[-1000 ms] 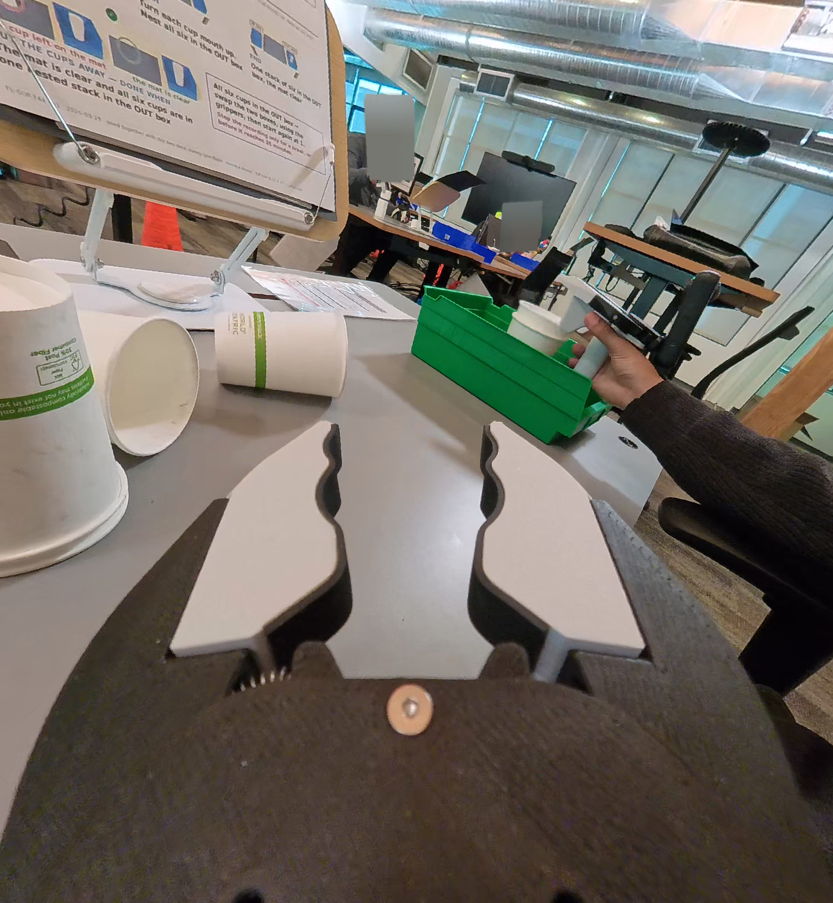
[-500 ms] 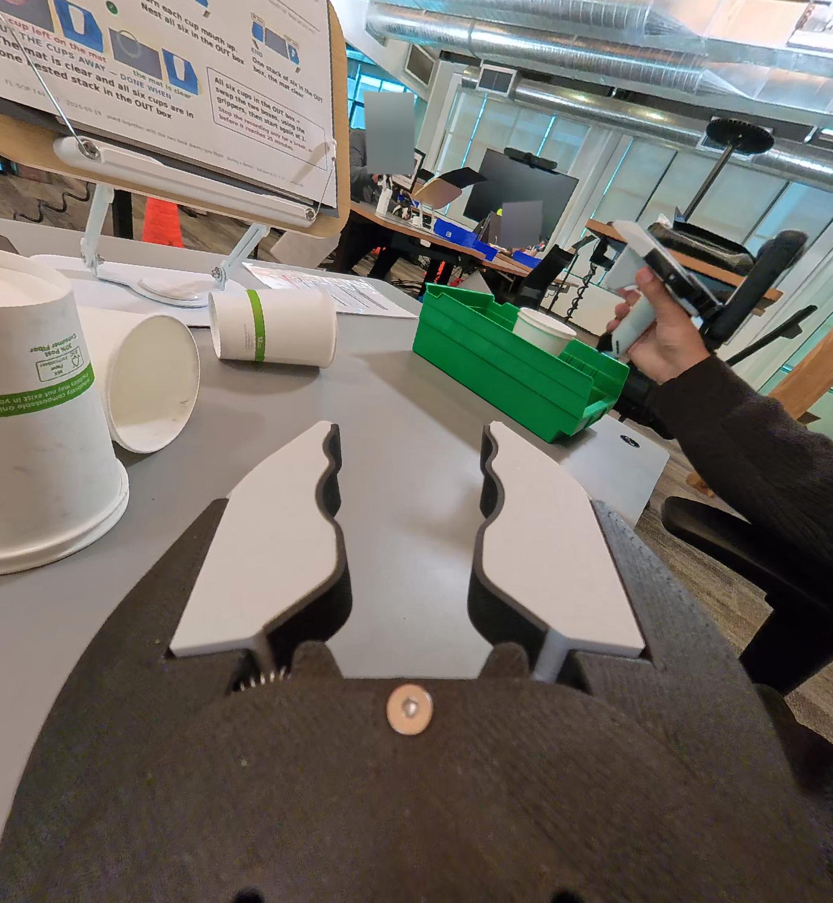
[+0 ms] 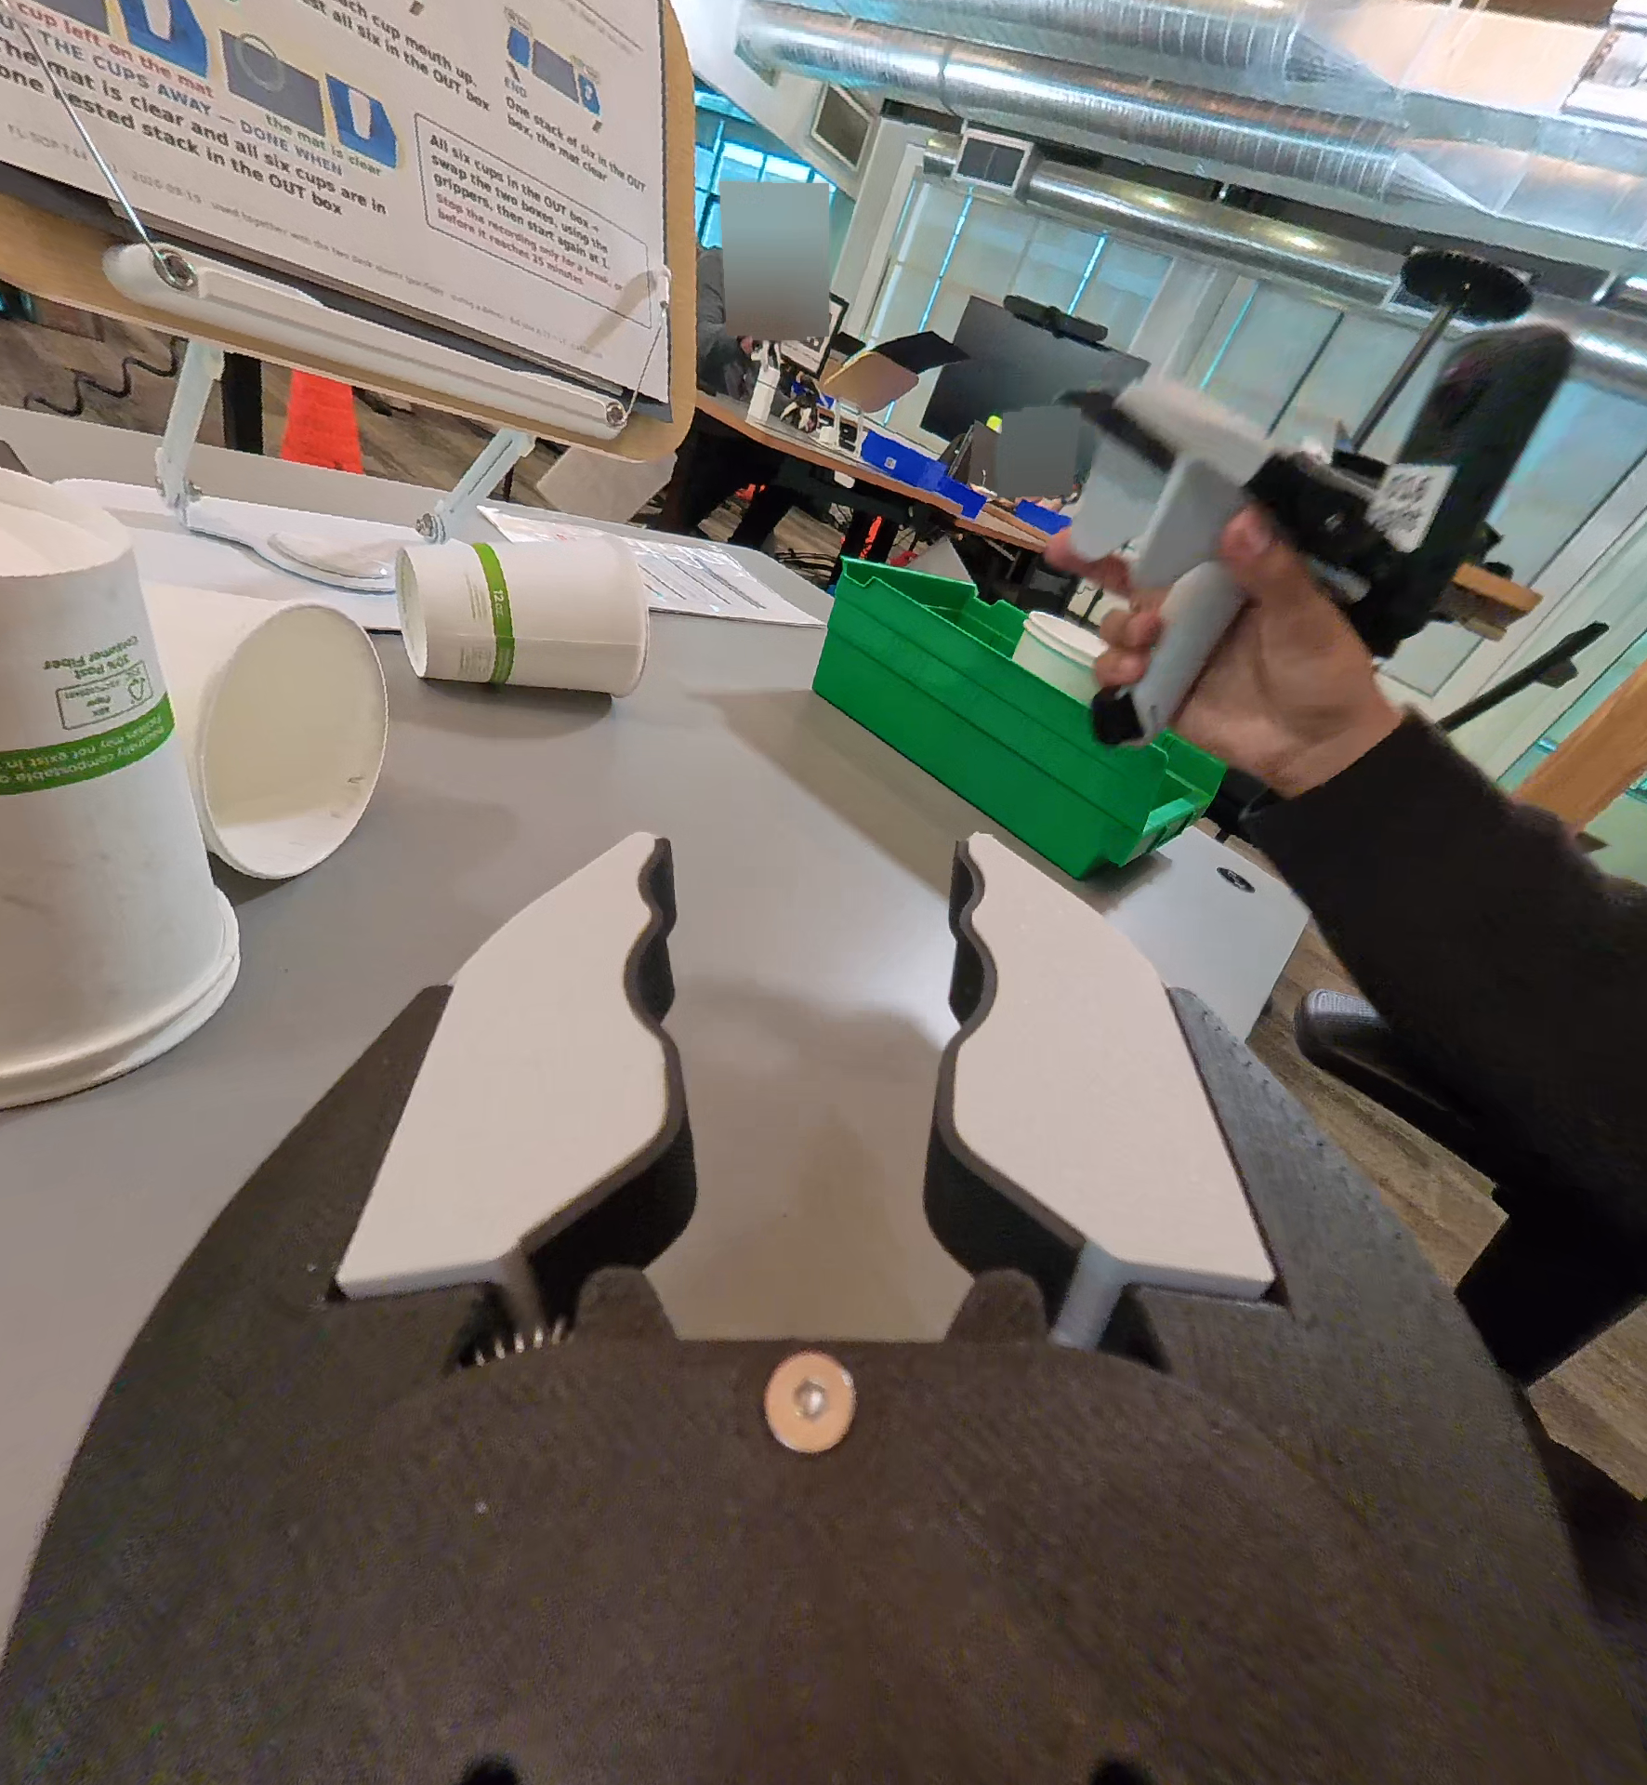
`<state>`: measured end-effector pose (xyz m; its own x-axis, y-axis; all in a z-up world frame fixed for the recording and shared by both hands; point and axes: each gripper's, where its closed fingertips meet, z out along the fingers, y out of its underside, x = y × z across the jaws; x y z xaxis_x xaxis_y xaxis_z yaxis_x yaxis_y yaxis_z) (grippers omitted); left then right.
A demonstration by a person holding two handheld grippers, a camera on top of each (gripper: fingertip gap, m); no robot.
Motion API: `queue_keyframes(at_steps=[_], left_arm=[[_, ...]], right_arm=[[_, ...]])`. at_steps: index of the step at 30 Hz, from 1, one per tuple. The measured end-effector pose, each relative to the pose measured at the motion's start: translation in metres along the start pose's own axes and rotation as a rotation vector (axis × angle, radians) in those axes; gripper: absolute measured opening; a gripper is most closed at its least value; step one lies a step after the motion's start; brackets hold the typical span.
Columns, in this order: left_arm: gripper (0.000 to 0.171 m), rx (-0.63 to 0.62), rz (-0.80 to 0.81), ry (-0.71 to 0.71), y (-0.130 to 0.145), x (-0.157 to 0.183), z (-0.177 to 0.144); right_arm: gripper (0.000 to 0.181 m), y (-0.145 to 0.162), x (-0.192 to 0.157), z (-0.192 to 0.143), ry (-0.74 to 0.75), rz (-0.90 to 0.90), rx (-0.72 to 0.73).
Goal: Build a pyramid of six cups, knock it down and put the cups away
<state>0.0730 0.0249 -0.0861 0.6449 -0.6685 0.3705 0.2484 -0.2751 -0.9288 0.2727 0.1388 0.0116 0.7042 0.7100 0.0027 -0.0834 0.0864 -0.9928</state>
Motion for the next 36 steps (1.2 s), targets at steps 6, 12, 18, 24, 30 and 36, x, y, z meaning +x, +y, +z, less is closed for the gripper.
queue_keyframes(at_steps=[6,12,18,24,30,36], left_arm=[[0.054,0.001,-0.061,-0.001,0.001,-0.005,0.001],[0.054,-0.028,-0.109,0.036,0.008,-0.004,0.010],[0.054,-0.084,-0.038,0.024,0.017,-0.004,0.012],[0.054,-0.095,-0.034,0.028,0.019,0.000,0.013],[0.055,-0.101,0.090,-0.024,0.015,-0.003,0.021],[0.072,-0.217,0.576,-0.264,0.019,-0.020,0.041]], right_arm=[[0.075,0.100,-0.015,0.043,0.022,-0.071,-0.279],[0.071,0.167,0.031,0.097,0.129,0.038,-0.459],[0.010,0.203,0.048,0.118,0.101,-0.022,-0.672],[0.003,0.178,0.020,0.102,-0.043,-0.216,-0.593],[0.003,0.161,-0.039,0.059,-0.288,-0.493,-0.623],[0.003,0.141,-0.075,0.003,-0.364,-0.447,-0.750]])
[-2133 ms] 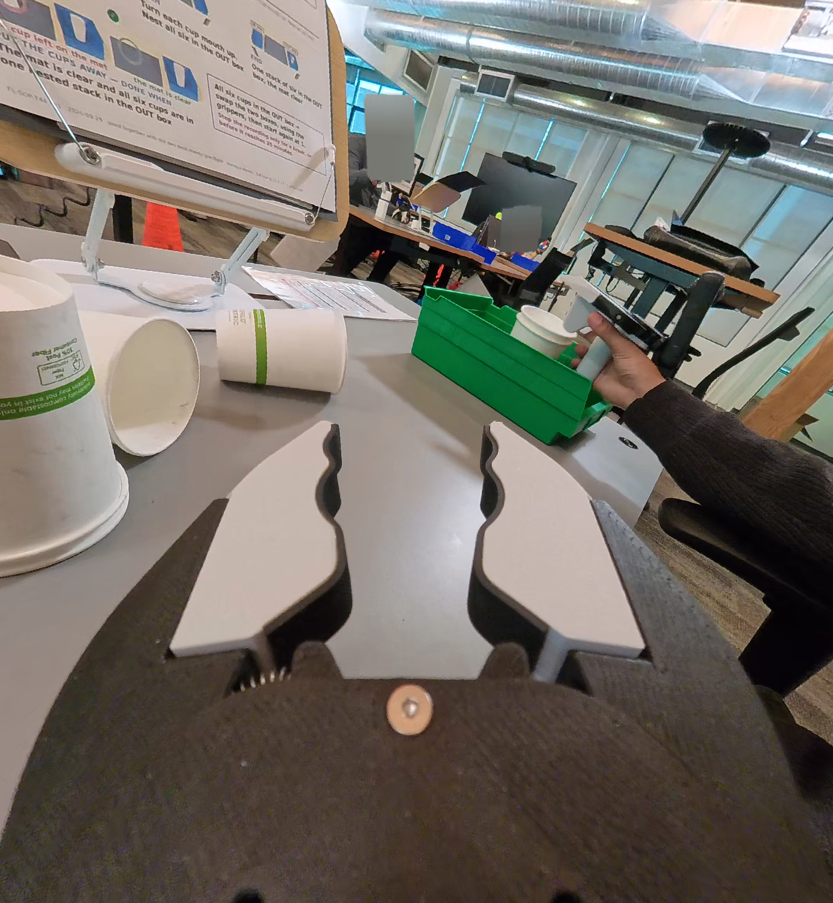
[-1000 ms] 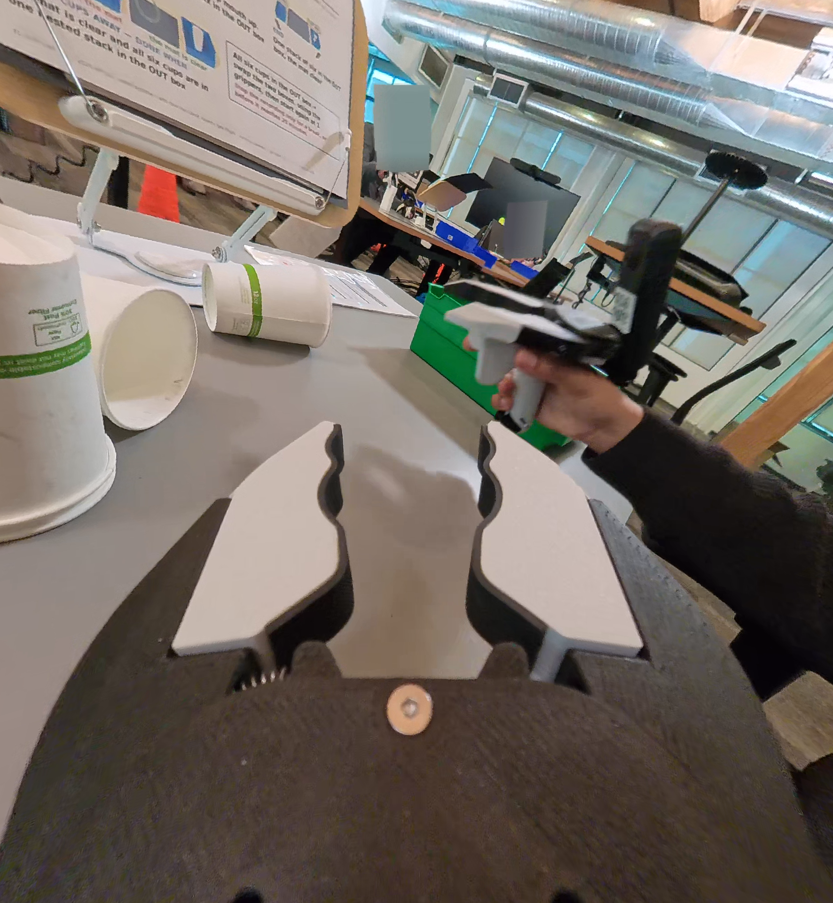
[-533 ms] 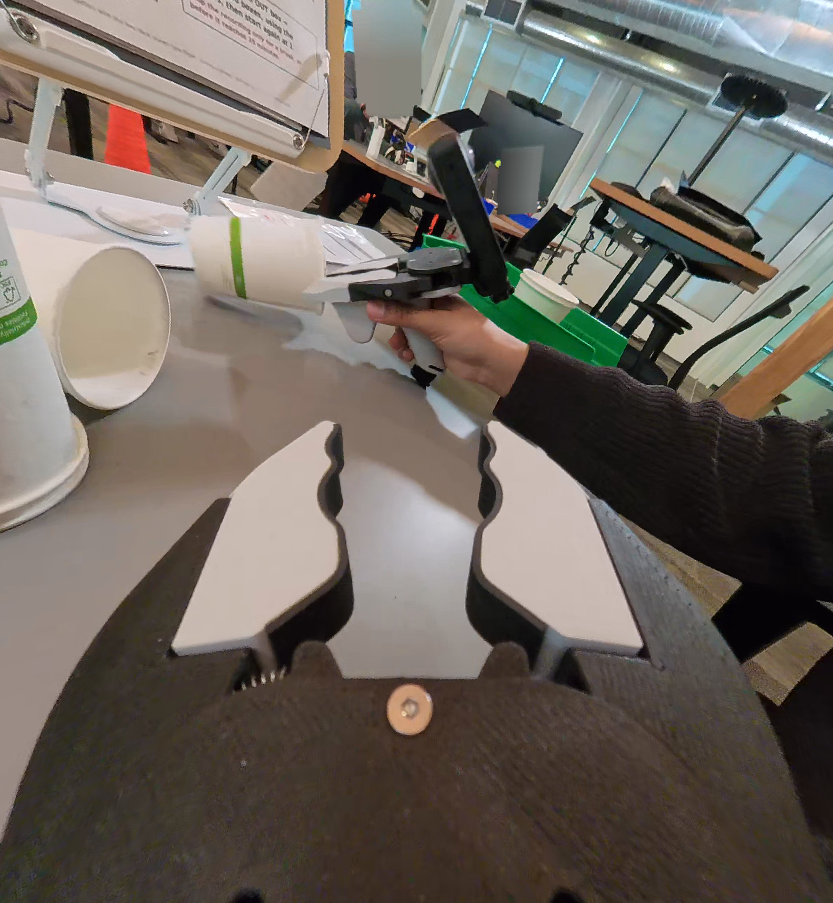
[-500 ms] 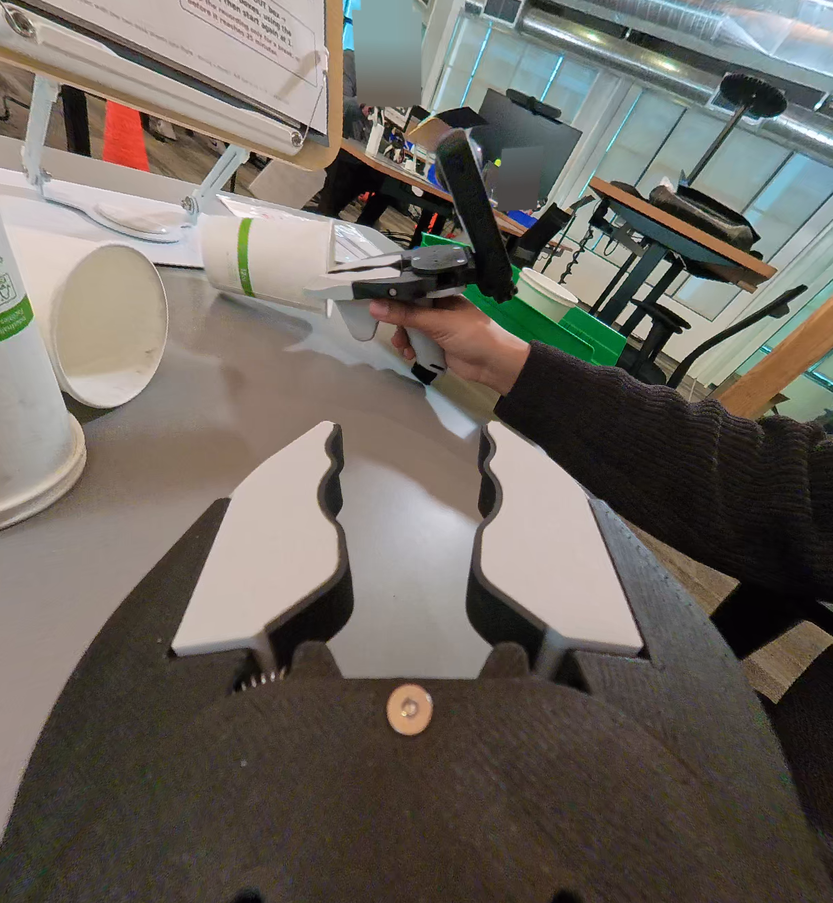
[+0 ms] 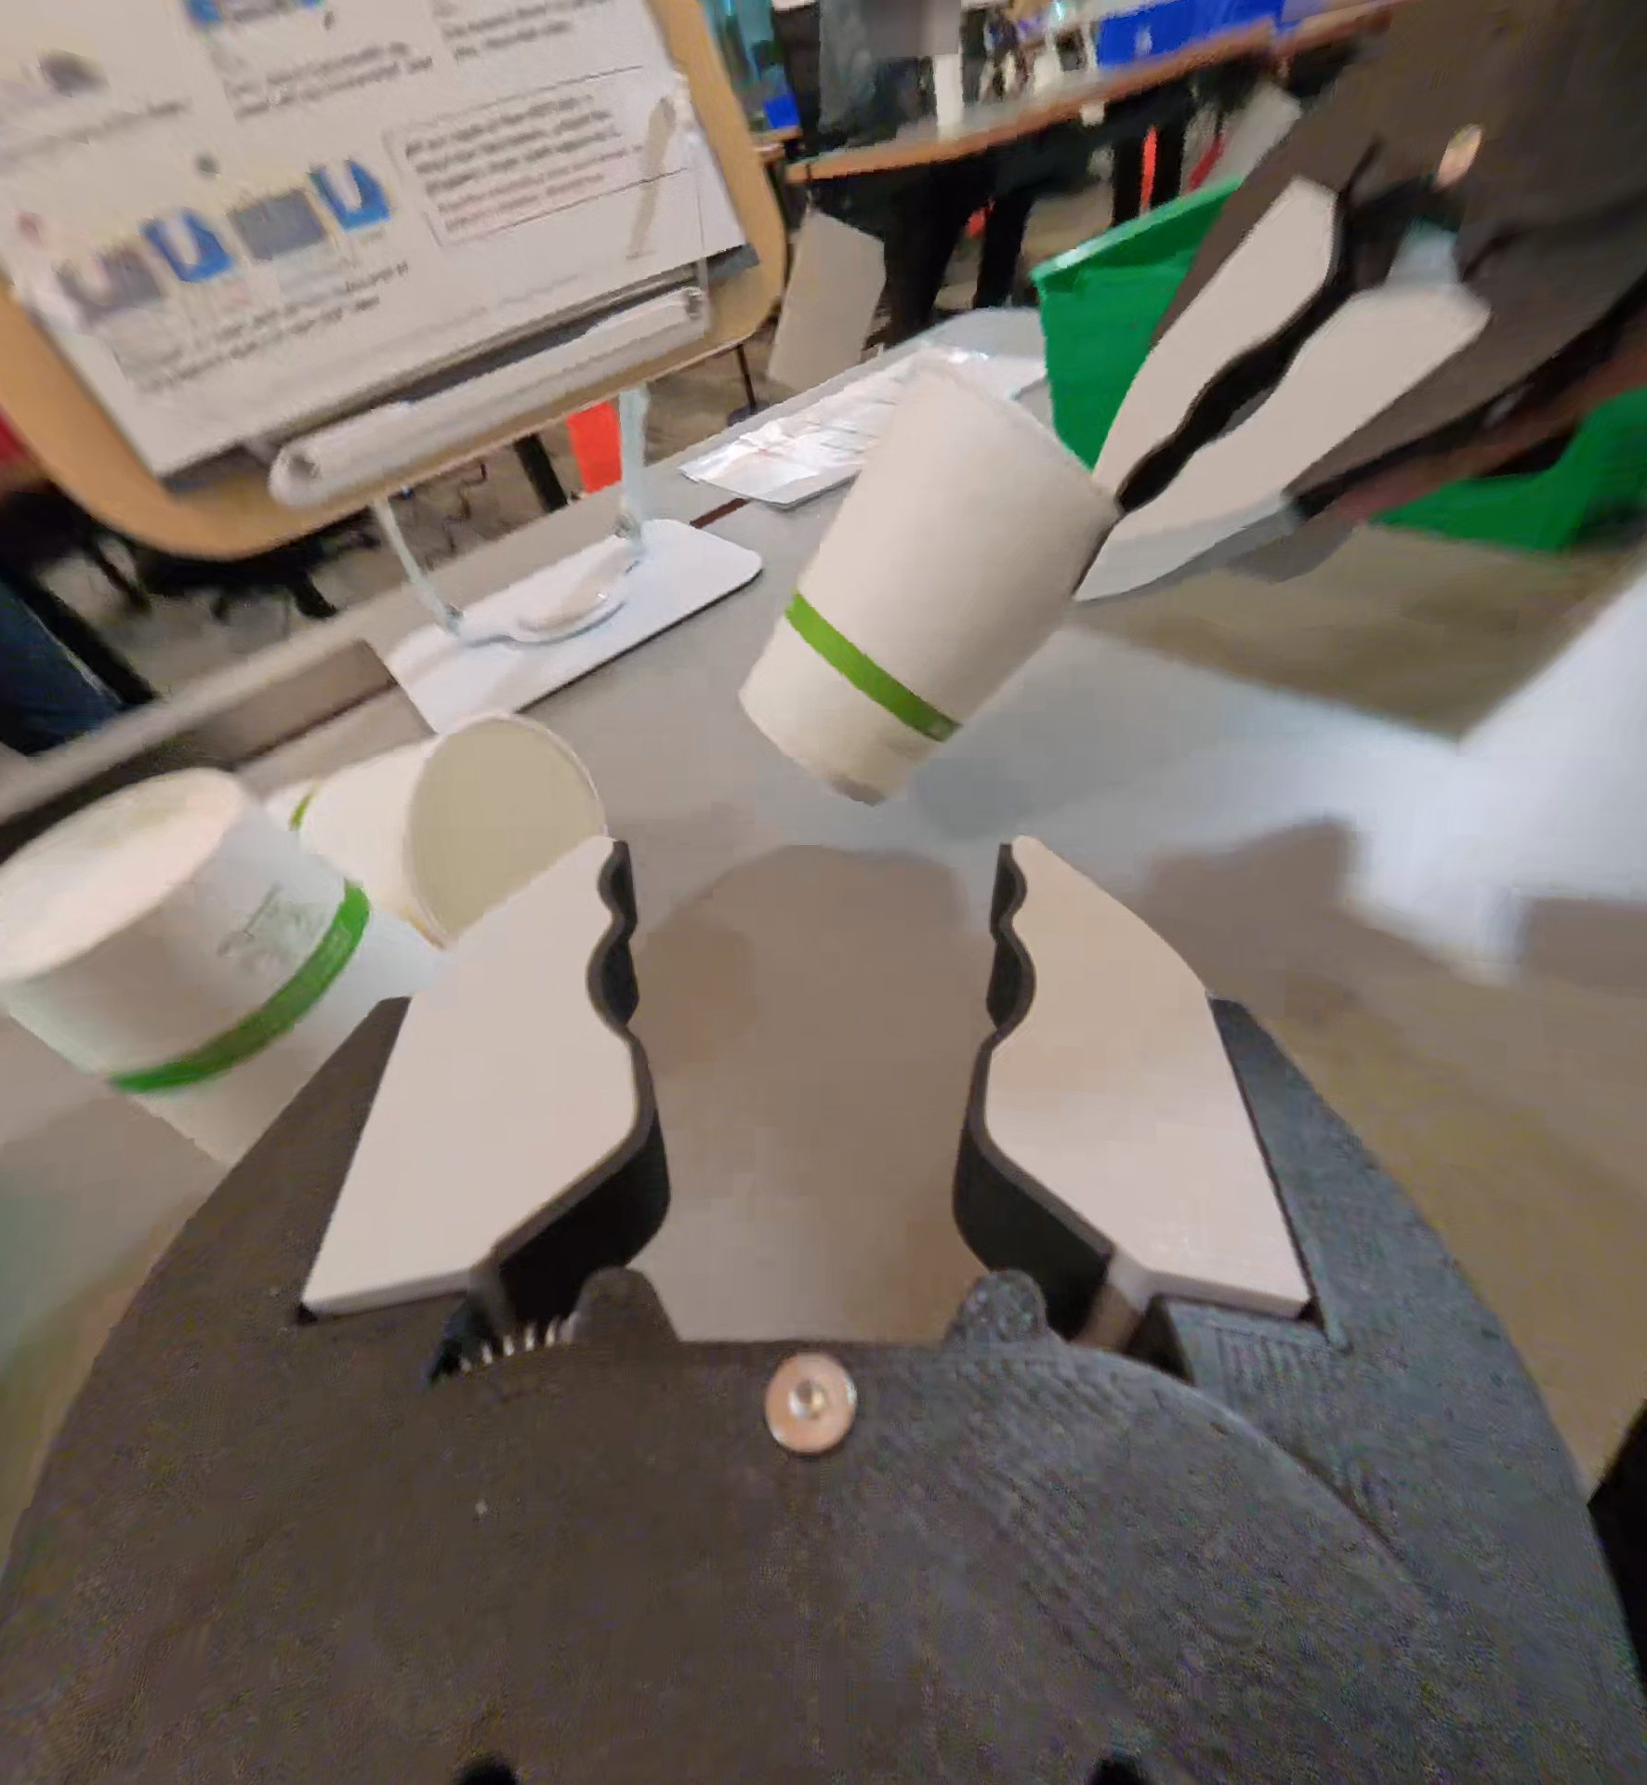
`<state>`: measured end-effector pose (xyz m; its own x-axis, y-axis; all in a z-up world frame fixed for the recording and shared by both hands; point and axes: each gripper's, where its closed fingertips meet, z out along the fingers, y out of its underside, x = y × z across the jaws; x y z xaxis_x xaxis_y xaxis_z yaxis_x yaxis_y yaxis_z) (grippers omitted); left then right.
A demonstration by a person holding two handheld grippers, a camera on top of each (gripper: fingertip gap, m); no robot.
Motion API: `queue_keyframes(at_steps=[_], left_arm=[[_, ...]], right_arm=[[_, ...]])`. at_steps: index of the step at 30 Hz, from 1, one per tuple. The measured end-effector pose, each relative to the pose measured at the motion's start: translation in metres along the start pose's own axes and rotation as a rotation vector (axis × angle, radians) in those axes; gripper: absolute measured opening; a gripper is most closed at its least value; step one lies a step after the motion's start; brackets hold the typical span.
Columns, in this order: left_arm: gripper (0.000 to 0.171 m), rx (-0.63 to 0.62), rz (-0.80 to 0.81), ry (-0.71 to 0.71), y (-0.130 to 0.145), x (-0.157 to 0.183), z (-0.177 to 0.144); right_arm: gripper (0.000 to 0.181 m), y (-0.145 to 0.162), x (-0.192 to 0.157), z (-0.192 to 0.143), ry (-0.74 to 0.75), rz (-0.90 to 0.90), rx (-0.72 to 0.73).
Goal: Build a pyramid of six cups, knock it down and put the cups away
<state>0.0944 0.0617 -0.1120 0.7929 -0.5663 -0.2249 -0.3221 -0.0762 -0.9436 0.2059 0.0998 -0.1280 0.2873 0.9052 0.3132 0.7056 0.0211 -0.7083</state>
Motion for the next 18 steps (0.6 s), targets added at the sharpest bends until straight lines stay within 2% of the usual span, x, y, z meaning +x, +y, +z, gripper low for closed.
queue_keyframes(at_steps=[3,6,9,14,18], left_arm=[[0.087,-0.037,0.115,0.136,-0.001,0.041,0.014],[0.089,-0.057,0.172,0.210,0.000,0.072,0.024],[0.090,-0.073,0.243,0.233,0.004,0.087,0.032],[0.092,-0.129,0.203,0.334,0.018,0.100,0.033],[0.082,-0.158,0.198,0.418,0.027,0.111,0.027]], right_arm=[[0.003,0.008,-0.021,-0.021,-0.029,0.017,-0.066],[0.003,0.018,-0.043,-0.037,-0.093,-0.001,-0.172],[0.003,0.017,-0.062,-0.047,-0.168,-0.038,-0.220],[0.003,0.005,-0.099,-0.055,-0.340,-0.102,-0.235],[0.003,-0.004,-0.112,-0.051,-0.382,-0.155,-0.205]])
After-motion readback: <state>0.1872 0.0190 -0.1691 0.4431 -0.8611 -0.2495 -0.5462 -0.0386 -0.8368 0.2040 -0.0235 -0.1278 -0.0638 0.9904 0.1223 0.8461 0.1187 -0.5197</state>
